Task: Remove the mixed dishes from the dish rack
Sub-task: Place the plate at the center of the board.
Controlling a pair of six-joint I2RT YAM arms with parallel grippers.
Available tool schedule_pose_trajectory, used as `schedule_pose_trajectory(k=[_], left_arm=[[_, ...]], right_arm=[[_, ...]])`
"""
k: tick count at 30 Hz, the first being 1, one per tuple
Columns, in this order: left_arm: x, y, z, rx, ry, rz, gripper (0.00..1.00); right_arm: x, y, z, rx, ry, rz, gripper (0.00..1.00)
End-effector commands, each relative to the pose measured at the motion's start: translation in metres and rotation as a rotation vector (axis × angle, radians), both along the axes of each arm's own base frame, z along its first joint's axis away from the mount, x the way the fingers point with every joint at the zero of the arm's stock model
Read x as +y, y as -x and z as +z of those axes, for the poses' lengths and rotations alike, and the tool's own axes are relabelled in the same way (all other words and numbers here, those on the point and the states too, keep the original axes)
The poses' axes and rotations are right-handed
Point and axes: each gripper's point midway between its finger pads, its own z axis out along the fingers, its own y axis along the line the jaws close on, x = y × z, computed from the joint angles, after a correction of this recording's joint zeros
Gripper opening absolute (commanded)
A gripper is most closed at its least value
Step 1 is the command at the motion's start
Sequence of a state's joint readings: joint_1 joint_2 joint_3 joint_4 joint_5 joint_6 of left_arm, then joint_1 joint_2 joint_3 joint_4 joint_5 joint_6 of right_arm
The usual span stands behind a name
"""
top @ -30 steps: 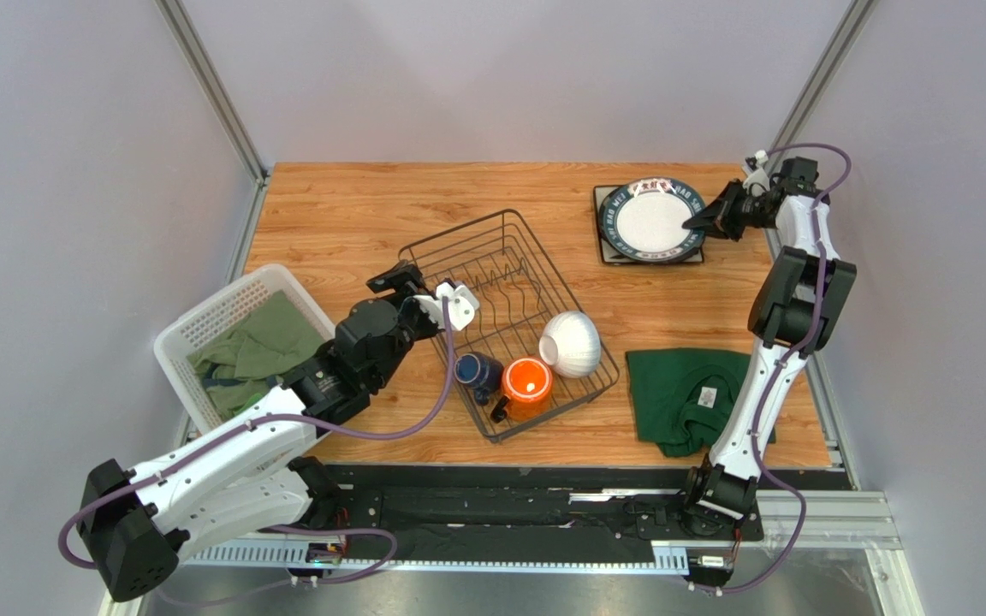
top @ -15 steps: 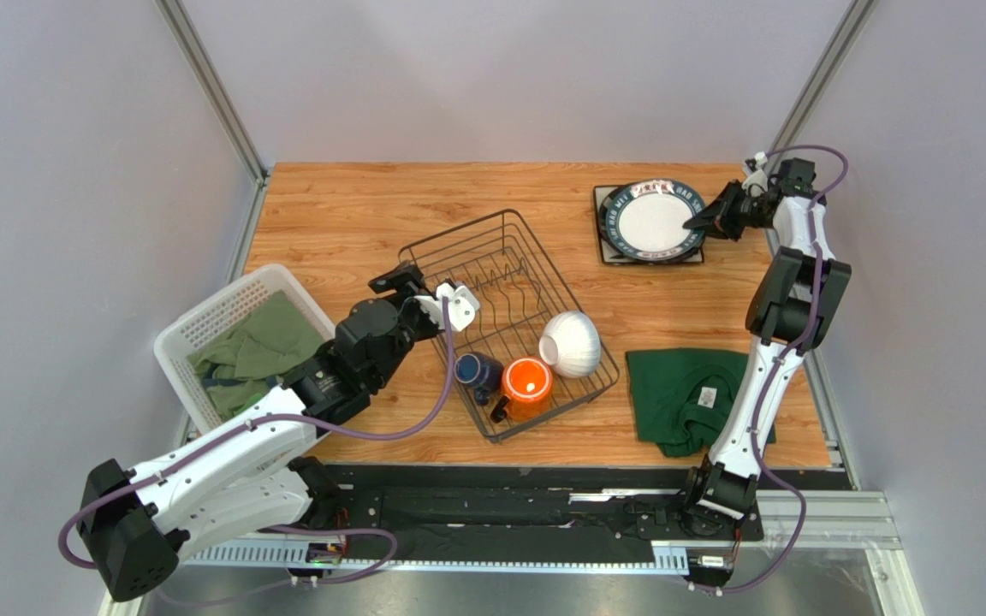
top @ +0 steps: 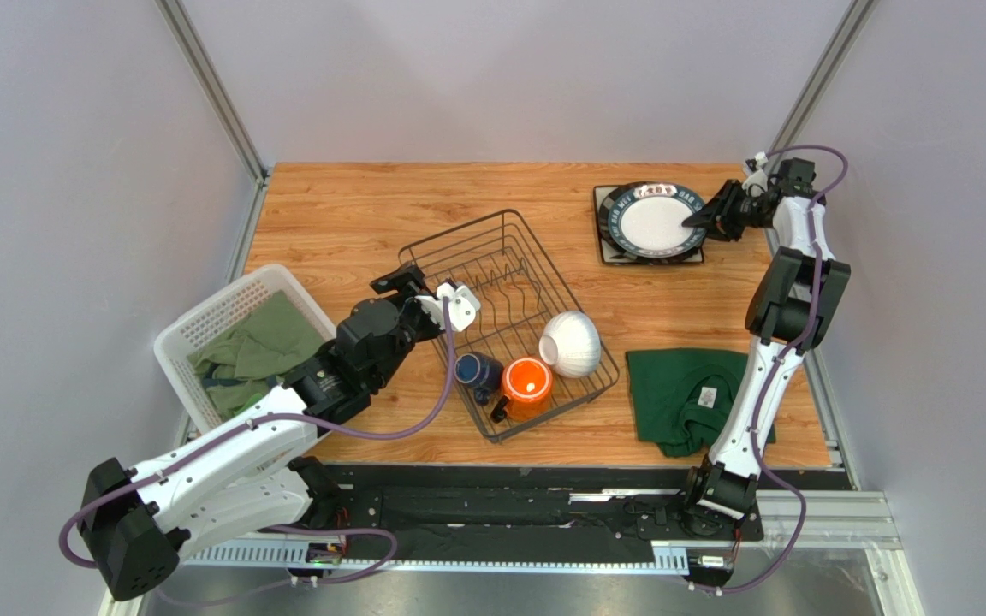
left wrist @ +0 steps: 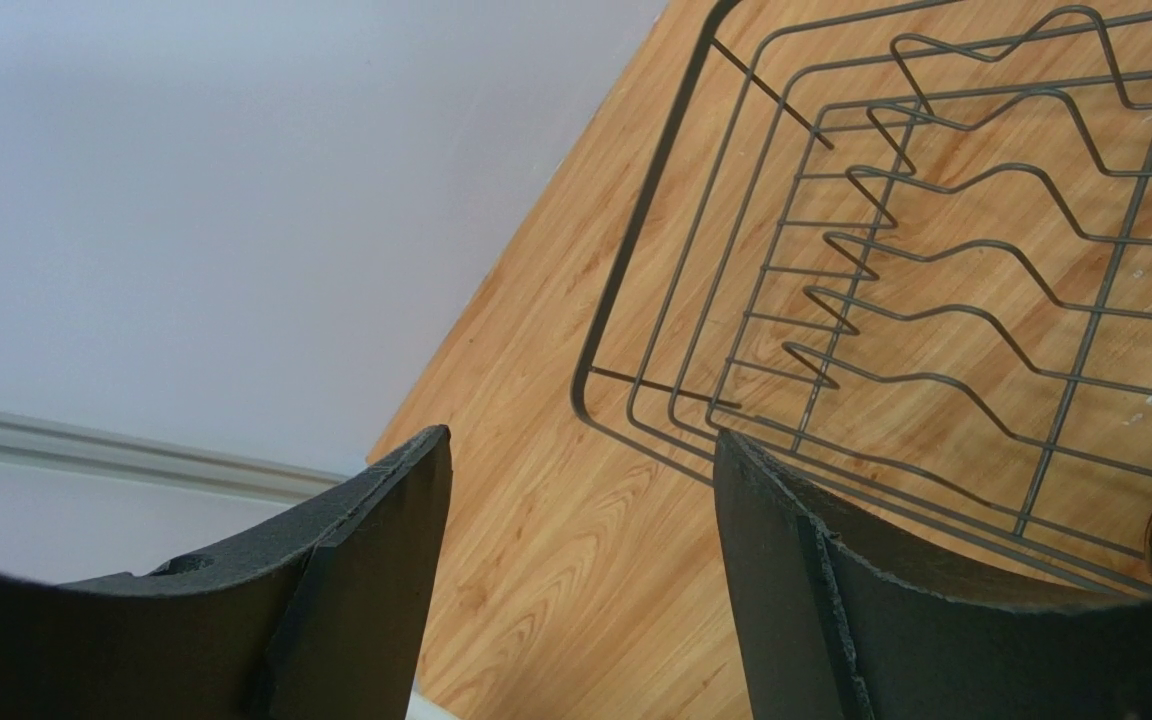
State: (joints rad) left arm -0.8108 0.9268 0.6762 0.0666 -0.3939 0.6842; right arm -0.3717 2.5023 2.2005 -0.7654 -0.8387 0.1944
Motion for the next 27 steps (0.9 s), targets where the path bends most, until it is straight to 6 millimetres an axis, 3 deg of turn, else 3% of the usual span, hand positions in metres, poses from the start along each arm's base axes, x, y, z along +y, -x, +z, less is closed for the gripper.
schedule_pose_trajectory(k=[1,9,27], left_arm=[[-0.001,0.002,0.007,-0.006,0.043,-0.008,0.73],[0.002,0.004,0.004,0.0,0.03,-0.008,0.73],[0.004,0.007,0.005,-0.006,0.032,-0.016,0.72]], right_arm=[[-0.006,-0.01,0.013,-0.049,0.051,-0.009,0.34],[-0.012,-0.006,0.015,-0.031,0.181,-0.039,0.41],[-0.022,-0.003,0.032,-0.026,0.309,-0.072,0.42]])
